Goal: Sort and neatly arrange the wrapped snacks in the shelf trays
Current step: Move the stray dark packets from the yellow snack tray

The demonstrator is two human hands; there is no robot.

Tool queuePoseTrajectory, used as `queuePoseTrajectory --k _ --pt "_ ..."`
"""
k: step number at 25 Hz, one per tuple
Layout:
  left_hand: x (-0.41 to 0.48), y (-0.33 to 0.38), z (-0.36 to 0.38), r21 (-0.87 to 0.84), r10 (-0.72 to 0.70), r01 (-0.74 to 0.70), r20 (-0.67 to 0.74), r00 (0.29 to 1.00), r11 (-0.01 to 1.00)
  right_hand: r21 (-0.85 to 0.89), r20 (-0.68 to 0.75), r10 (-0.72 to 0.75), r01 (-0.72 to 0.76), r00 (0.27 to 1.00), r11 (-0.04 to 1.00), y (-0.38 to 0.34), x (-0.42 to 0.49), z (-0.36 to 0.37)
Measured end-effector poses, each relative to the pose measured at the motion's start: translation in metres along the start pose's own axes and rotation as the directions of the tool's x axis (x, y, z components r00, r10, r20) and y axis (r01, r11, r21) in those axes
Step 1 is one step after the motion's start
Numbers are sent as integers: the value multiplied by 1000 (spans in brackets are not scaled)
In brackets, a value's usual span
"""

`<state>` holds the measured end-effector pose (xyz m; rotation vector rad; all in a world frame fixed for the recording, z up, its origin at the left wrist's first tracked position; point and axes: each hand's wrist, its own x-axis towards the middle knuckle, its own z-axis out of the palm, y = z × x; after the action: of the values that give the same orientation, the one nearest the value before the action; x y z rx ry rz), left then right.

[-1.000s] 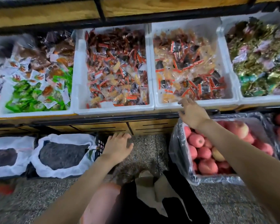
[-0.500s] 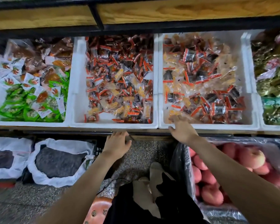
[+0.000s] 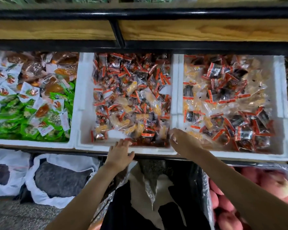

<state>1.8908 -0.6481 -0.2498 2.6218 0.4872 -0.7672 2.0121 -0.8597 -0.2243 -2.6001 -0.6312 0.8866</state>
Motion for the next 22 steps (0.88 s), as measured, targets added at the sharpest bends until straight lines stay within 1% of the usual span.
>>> queuePoseTrajectory --k 2,4,6,7,10,12,15,18,20,22 --pt "18 -20 -13 -4 -1 0 -27 1000 1000 44 -31 -36 37 999 998 -19 23 0" --pt "36 -34 -26 -48 8 -12 -91 996 999 36 -46 -56 58 997 998 -32 46 3" --pt "58 -47 -36 -87 52 -65 -146 988 994 38 -57 -76 78 995 996 -48 69 9" --pt "69 -53 -38 -85 81 -95 -148 986 992 49 -58 -86 89 995 995 -55 80 14" --pt "90 -64 -35 -27 122 -124 -59 991 992 41 -7 -85 85 996 996 -67 101 32" --pt "96 -67 -31 30 124 -123 -32 992 992 12 33 -34 34 999 999 -68 107 45" --pt "103 -63 -30 122 140 -134 -46 989 984 -70 -1 50 -50 999 996 -66 112 61" --pt "110 -56 -28 205 119 -109 -36 992 973 -145 -41 97 -102 994 984 -72 120 65" --pt "115 -55 -24 253 114 -100 -39 993 962 -185 -8 92 -92 996 978 -77 125 65" --pt "119 -56 -19 248 133 -113 -63 989 962 -183 41 60 -51 997 982 -80 124 64"
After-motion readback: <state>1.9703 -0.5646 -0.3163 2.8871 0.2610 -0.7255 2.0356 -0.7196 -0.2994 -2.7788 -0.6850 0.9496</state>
